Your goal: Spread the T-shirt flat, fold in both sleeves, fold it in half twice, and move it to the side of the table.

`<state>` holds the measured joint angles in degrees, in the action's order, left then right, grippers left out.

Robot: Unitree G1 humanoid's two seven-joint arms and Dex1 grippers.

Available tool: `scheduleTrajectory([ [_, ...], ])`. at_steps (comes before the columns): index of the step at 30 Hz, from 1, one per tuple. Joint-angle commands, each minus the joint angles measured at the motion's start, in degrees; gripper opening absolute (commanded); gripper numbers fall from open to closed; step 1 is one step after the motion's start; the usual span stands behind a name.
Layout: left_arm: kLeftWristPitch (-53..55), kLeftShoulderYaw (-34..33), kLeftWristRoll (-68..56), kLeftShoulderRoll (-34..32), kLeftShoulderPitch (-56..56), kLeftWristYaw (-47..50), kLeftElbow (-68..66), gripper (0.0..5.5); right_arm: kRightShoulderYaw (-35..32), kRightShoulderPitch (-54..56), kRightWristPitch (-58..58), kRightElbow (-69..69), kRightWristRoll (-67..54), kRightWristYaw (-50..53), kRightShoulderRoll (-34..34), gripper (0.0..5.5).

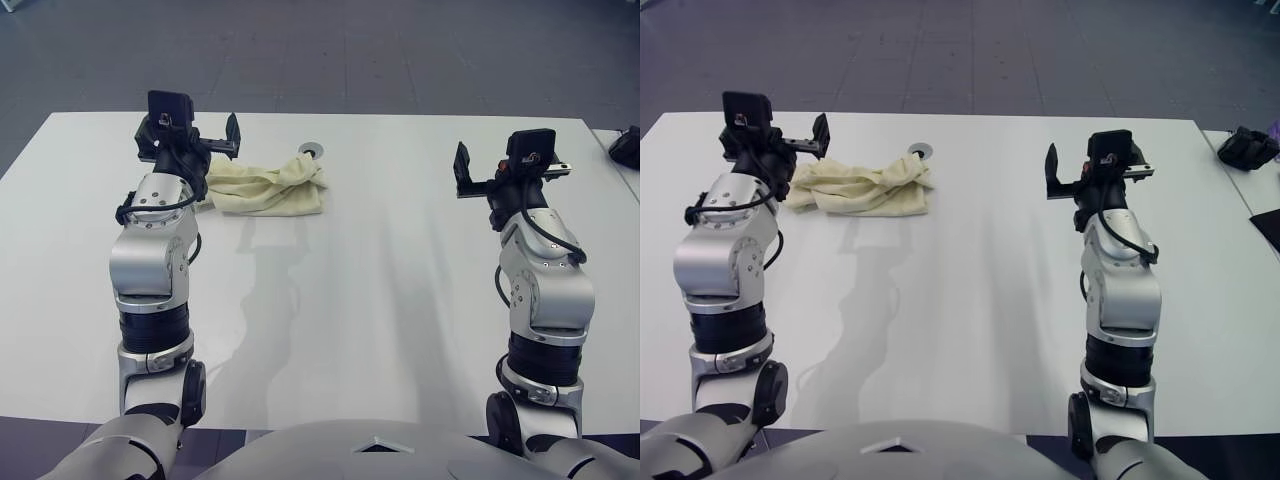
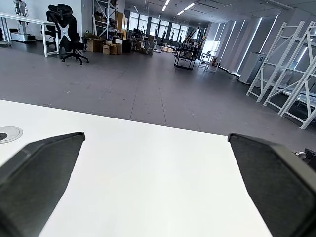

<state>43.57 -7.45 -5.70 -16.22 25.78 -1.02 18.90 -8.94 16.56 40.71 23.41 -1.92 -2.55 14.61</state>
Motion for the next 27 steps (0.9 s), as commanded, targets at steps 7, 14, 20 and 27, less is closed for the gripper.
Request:
scheduleTrajectory([
  [7, 0.7, 0.7, 0.7, 0.1, 0.4, -0.2, -0.5, 5.4, -0.4, 0.1, 0.9, 1.4, 0.2, 0.5, 0.1, 5.38],
  [14, 1.1, 0.9, 0.6, -0.3, 0.3, -0.6, -0.3, 5.4, 0.1, 0.0, 1.6, 1.7, 0.1, 0.8, -0.3, 5.38],
  [20, 1.6, 0.9, 0.6, -0.6, 0.2, -1.1, 0.1, 5.4, -1.8, 0.1, 3.9, 2.2, -2.1, 1.2, -2.5, 5.38],
  [27, 1.4, 1.3, 0.7, -1.0, 0.4, -1.8, -0.4, 5.4, -2.5, 0.5, 5.1, 2.3, -2.6, 1.8, -3.1, 5.38],
])
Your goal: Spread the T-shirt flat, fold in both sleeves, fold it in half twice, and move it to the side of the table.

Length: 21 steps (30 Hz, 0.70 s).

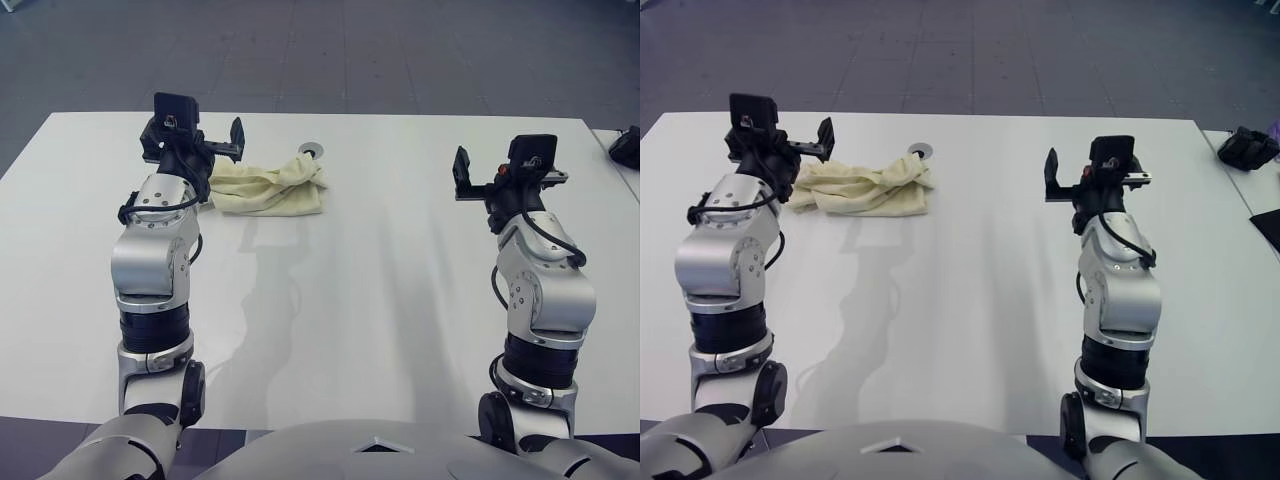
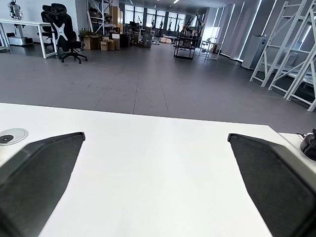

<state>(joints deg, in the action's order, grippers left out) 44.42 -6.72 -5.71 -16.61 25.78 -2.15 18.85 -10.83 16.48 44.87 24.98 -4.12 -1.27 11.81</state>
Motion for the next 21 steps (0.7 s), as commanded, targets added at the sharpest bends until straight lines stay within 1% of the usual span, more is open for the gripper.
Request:
scheduleTrajectory([
  [1, 0.5, 0.6, 0.7, -0.6, 0.4, -0.7, -0.4, 5.4, -0.7, 0.6, 1.0, 0.8, -0.4, 0.6, -0.2, 5.38],
  [21, 0.5, 0.7, 0.9, -0.9, 1.0, -1.2, -1.1, 5.4, 0.6, -0.2, 0.3, 1.2, 0.4, 1.0, -0.2, 5.38],
])
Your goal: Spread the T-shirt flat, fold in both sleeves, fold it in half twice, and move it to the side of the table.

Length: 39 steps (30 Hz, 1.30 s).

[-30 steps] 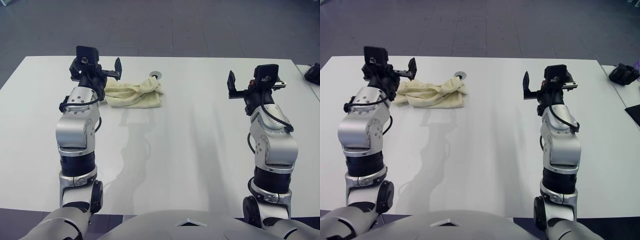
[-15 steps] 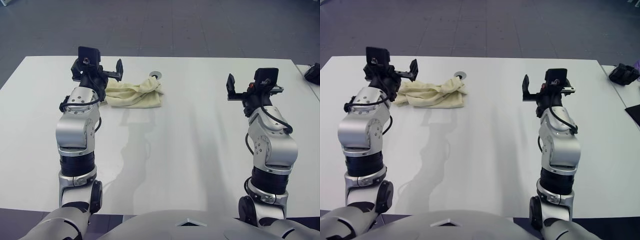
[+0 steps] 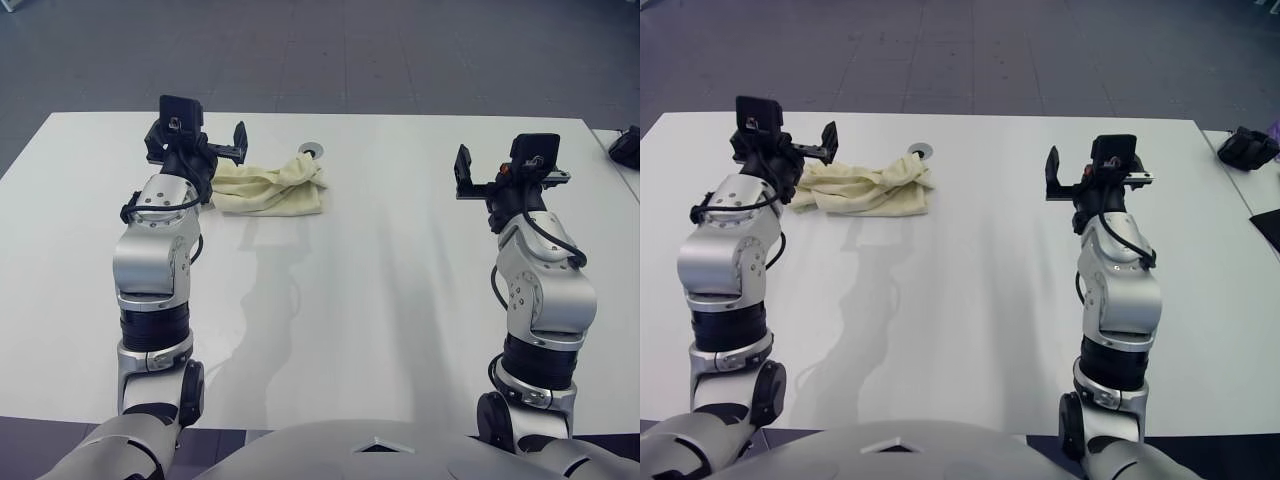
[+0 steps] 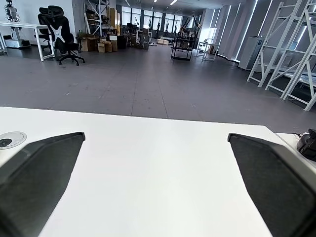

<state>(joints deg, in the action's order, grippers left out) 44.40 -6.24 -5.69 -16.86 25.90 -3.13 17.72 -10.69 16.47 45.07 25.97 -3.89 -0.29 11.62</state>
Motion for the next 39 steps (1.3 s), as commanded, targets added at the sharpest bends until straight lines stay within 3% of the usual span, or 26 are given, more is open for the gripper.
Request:
scheduleTrajectory([
  [1, 0.6, 0.2, 0.9, -0.7, 0.8, -0.2, 0.0, 5.4, 0.5, -0.2, 0.0, 0.1, 0.2, 0.1, 0.0, 5.38],
  [13, -4.1, 1.6, 2.1, -3.1, 3.1, -2.9, -7.4, 5.4, 0.7, -1.4, 0.3, 1.7, 0.7, 1.0, -0.4, 5.38],
  [17, -17.6, 5.6, 6.4, -5.9, 10.1, -7.0, -32.4, 5.4, 1.1, -1.2, -0.1, 1.1, 0.8, 0.8, -0.2, 5.38],
  [21, -34.7, 14.9, 16.4, -8.5, 20.5, -10.1, -65.0, 5.4, 1.7, -0.3, -0.6, 0.2, 0.9, 0.6, 0.0, 5.38],
  [25, -44.8, 23.9, 25.3, -10.0, 23.3, -14.0, -78.7, 5.4, 1.8, -0.6, -1.2, -0.3, 0.7, -0.2, 0.7, 5.38],
  [33, -58.9, 28.0, 27.1, -10.7, 20.1, -28.9, -84.2, 5.4, 2.0, -1.5, -0.9, 0.7, 0.9, -0.8, 1.1, 5.38],
  [36, -61.9, 28.5, 24.3, -11.5, 15.4, -39.9, -77.9, 5.4, 2.6, -1.5, -0.3, 1.3, 1.0, -1.5, 2.0, 5.38],
  [39, -57.9, 27.8, 18.4, -12.7, 8.6, -48.4, -64.0, 5.4, 3.7, -1.7, 0.2, 1.8, 0.6, -4.0, 4.1, 5.38],
])
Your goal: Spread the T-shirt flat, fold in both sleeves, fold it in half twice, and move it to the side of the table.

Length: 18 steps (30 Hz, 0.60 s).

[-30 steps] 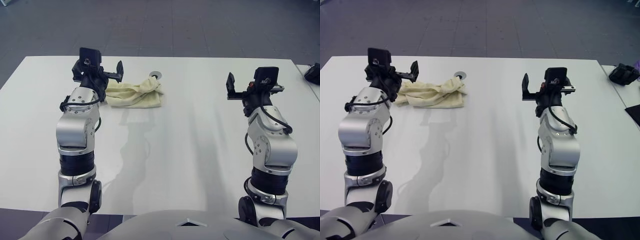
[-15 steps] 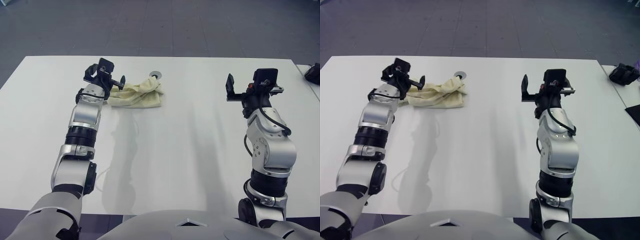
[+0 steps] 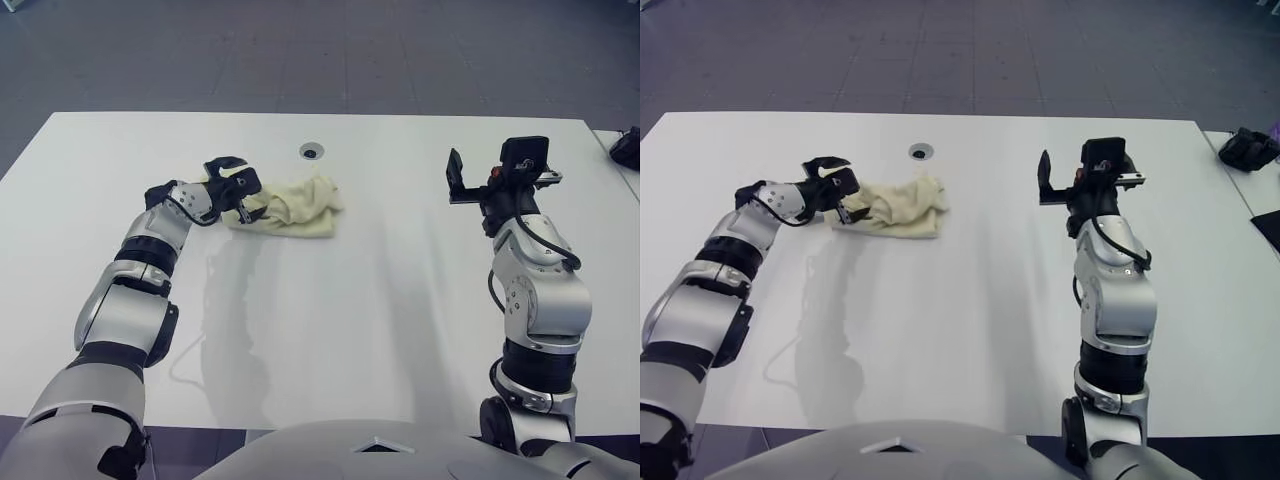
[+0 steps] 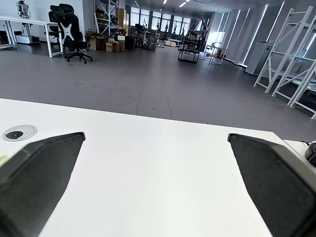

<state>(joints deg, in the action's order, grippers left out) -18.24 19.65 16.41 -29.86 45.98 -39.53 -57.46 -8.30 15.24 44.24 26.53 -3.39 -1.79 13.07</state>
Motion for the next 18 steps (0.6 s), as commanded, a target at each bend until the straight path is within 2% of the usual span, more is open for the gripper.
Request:
scheduleTrajectory([
  [1, 7.7, 1.1, -6.4, 0.1, -14.2, -13.5, 17.3, 5.4, 1.6, -0.5, 1.3, 1.6, -0.4, -4.0, 3.6, 5.38],
  [4, 18.6, -2.0, -12.4, -0.3, -21.4, -13.1, 33.2, 5.4, 5.4, -1.8, 1.3, 4.3, -2.4, -10.8, 7.6, 5.38],
  [7, 30.4, -5.6, -17.0, -0.8, -29.7, -10.4, 49.4, 5.4, 15.9, -5.9, -0.3, 11.9, -4.3, -21.9, 14.8, 5.38],
  [10, 38.9, -7.3, -19.0, -0.5, -35.1, -7.5, 59.8, 5.4, 23.1, -8.7, -1.3, 16.3, -2.7, -26.6, 19.9, 5.38],
  [18, 54.7, -7.9, -19.2, 0.6, -38.5, 0.3, 74.3, 5.4, 29.9, -12.8, -6.2, 20.1, 0.4, -35.0, 30.0, 5.38],
])
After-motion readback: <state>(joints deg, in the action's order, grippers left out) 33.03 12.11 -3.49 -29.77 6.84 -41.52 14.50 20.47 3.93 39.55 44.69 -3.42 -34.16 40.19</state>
